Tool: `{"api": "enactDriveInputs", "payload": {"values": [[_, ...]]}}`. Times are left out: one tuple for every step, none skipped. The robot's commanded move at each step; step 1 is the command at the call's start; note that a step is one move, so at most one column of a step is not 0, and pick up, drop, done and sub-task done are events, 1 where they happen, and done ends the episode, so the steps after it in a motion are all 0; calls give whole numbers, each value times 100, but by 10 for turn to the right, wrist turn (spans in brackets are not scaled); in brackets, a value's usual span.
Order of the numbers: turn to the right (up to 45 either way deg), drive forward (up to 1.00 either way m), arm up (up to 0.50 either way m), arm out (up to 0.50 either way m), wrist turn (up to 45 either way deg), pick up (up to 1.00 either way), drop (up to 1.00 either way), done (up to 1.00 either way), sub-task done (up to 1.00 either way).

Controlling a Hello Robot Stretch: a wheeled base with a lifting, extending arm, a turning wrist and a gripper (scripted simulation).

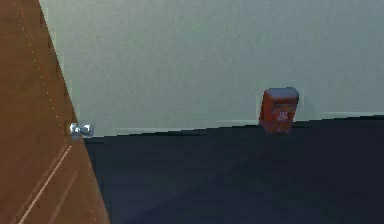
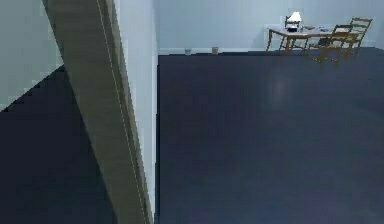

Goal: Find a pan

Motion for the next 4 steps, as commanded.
{"api": "enactDriveInputs", "payload": {"values": [[30,0,0,0,0,0,0,0,0],[0,80,0,0,0,0,0,0,0],[-90,0,0,0,0,0,0,0,0],[0,30,0,0,0,0,0,0,0]]}}
